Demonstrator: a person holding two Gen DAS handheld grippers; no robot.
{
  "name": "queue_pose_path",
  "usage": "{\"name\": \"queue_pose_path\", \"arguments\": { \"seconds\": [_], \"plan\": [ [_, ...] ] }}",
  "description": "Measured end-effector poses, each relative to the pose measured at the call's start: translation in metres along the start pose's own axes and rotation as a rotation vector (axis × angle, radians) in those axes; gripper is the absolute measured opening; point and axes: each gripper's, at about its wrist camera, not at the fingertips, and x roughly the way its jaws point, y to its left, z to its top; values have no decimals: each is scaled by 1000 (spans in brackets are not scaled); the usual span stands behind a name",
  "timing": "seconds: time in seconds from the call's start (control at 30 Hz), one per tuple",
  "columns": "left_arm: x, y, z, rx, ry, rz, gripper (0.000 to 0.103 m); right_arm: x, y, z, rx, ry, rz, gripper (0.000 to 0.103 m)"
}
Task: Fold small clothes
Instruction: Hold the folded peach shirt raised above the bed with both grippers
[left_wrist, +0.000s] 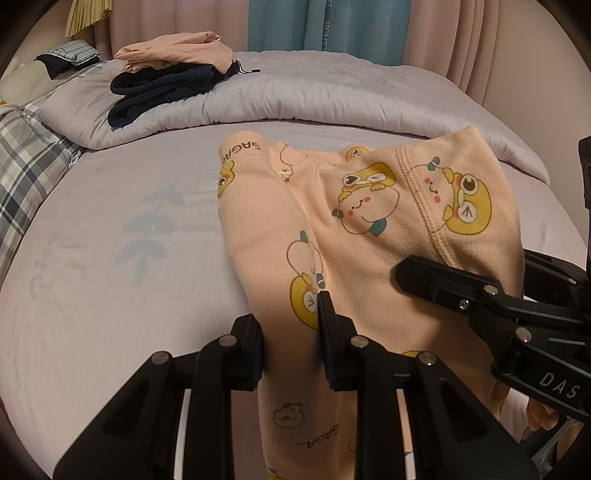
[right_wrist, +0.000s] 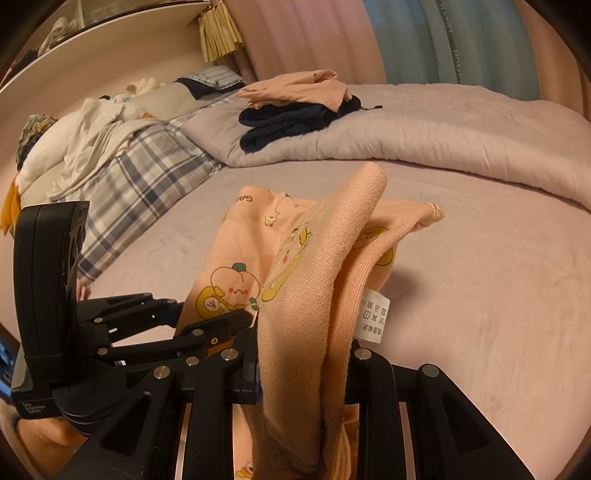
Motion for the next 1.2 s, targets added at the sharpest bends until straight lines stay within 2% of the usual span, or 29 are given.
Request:
{"name": "queue_pose_path", "arguments": {
  "seconds": [1.2],
  "plan": [
    [11,4,6,1,14,-2,25,3,0,1,-2,7,-2,28]
  ]
}}
